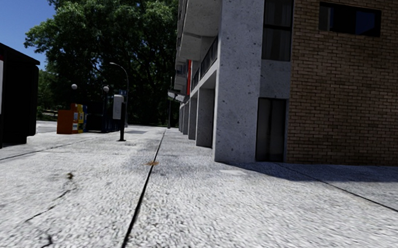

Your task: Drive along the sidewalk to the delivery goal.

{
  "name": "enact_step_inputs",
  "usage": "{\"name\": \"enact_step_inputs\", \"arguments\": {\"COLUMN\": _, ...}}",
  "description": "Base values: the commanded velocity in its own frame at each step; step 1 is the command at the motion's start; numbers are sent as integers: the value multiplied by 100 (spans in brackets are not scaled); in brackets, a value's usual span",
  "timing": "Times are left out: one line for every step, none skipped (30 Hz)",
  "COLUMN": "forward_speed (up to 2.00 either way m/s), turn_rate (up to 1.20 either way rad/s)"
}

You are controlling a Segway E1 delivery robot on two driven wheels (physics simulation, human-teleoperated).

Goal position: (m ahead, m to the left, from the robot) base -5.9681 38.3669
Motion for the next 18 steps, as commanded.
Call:
{"name": "enact_step_inputs", "arguments": {"forward_speed": 200, "turn_rate": 6}}
{"name": "enact_step_inputs", "arguments": {"forward_speed": 200, "turn_rate": 18}}
{"name": "enact_step_inputs", "arguments": {"forward_speed": 200, "turn_rate": 18}}
{"name": "enact_step_inputs", "arguments": {"forward_speed": 200, "turn_rate": 26}}
{"name": "enact_step_inputs", "arguments": {"forward_speed": 200, "turn_rate": 29}}
{"name": "enact_step_inputs", "arguments": {"forward_speed": 200, "turn_rate": 30}}
{"name": "enact_step_inputs", "arguments": {"forward_speed": 200, "turn_rate": 30}}
{"name": "enact_step_inputs", "arguments": {"forward_speed": 200, "turn_rate": 30}}
{"name": "enact_step_inputs", "arguments": {"forward_speed": 200, "turn_rate": 30}}
{"name": "enact_step_inputs", "arguments": {"forward_speed": 200, "turn_rate": 30}}
{"name": "enact_step_inputs", "arguments": {"forward_speed": 200, "turn_rate": 30}}
{"name": "enact_step_inputs", "arguments": {"forward_speed": 200, "turn_rate": 30}}
{"name": "enact_step_inputs", "arguments": {"forward_speed": 200, "turn_rate": 30}}
{"name": "enact_step_inputs", "arguments": {"forward_speed": 200, "turn_rate": 30}}
{"name": "enact_step_inputs", "arguments": {"forward_speed": 200, "turn_rate": 30}}
{"name": "enact_step_inputs", "arguments": {"forward_speed": 200, "turn_rate": 30}}
{"name": "enact_step_inputs", "arguments": {"forward_speed": 200, "turn_rate": 30}}
{"name": "enact_step_inputs", "arguments": {"forward_speed": 200, "turn_rate": 30}}
